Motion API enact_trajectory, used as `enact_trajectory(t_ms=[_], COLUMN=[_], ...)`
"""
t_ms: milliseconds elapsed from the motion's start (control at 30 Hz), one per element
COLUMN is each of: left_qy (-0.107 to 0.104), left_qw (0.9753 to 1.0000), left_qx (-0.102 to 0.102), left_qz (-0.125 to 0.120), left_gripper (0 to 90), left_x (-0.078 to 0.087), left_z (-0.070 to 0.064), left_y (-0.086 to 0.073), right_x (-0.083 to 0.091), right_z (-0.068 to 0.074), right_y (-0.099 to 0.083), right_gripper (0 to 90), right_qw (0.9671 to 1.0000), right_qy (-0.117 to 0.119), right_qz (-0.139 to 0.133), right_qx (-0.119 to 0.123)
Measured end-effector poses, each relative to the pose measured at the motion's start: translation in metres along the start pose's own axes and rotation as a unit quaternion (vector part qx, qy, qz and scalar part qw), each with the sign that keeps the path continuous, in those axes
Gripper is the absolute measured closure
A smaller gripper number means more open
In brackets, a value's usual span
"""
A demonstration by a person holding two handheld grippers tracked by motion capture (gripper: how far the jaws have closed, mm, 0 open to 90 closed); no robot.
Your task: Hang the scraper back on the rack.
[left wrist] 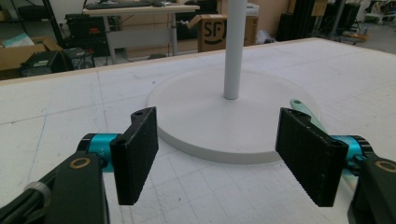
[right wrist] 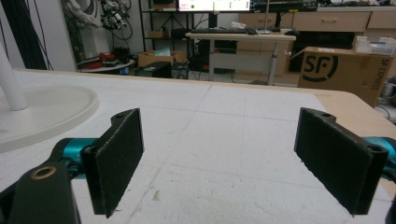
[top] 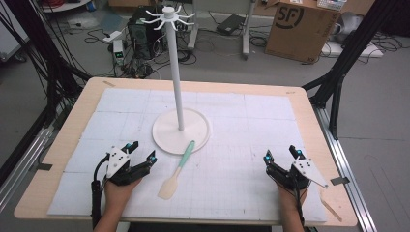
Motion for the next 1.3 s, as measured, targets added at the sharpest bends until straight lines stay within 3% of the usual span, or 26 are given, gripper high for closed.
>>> enact_trajectory(t_ms=[100, 367, 500, 600, 700, 833, 967, 1133, 1200, 1300], left_qy=[-0.003, 0.004, -0.005, -0.013, -0.028, -0.045, -0.06, -0.067, -0.068, -0.071], left_qw=[1.0, 0.9997, 0.9989, 0.9986, 0.9979, 0.9952, 0.9907, 0.9874, 0.9851, 0.9846], left_qx=[0.0, 0.004, -0.005, -0.022, -0.022, -0.025, -0.011, 0.001, 0.009, 0.002], left_qz=[-0.002, 0.022, 0.045, 0.047, 0.054, 0.083, 0.122, 0.143, 0.157, 0.16], left_gripper=[34.2, 33.8, 33.9, 34.0, 34.0, 34.2, 34.5, 35.5, 36.0, 35.9], left_x=[0.0, -0.003, -0.007, -0.008, -0.01, -0.015, -0.021, -0.024, -0.025, -0.027], left_z=[-0.001, -0.003, -0.014, -0.024, -0.034, -0.048, -0.059, -0.067, -0.068, -0.072], left_y=[0.001, -0.003, -0.008, -0.008, -0.009, -0.012, -0.017, -0.018, -0.021, -0.023], right_x=[0.0, -0.001, 0.001, 0.001, 0.0, -0.001, -0.001, 0.0, 0.0, 0.0], right_z=[0.0, -0.001, 0.001, 0.001, 0.0, 0.0, 0.0, 0.001, 0.001, 0.001], right_y=[0.0, 0.0, 0.0, 0.0, 0.0, 0.001, 0.0, 0.0, 0.0, 0.0], right_gripper=[15.1, 15.1, 15.1, 15.1, 15.1, 15.2, 15.2, 15.2, 15.2, 15.2], right_qw=[1.0, 1.0, 1.0, 1.0, 1.0, 1.0, 1.0, 1.0, 1.0, 1.0], right_qy=[0.0, -0.002, 0.002, 0.005, 0.004, 0.005, 0.003, 0.004, 0.005, 0.004], right_qz=[0.0, 0.001, 0.001, 0.002, -0.001, -0.002, -0.001, 0.0, 0.0, 0.002], right_qx=[-0.001, 0.0, 0.001, -0.001, -0.001, -0.002, 0.0, 0.002, 0.004, 0.0])
Point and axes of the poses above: each handheld gripper's, and its own axes: x roughly backward along the jaws, y roughly out of its top, z roughly to its left, the point moved 10 cm from there along -x, roughly forward along the jaws, and after that the axes turned 6 degrees about -y, right-handed, at the moved point
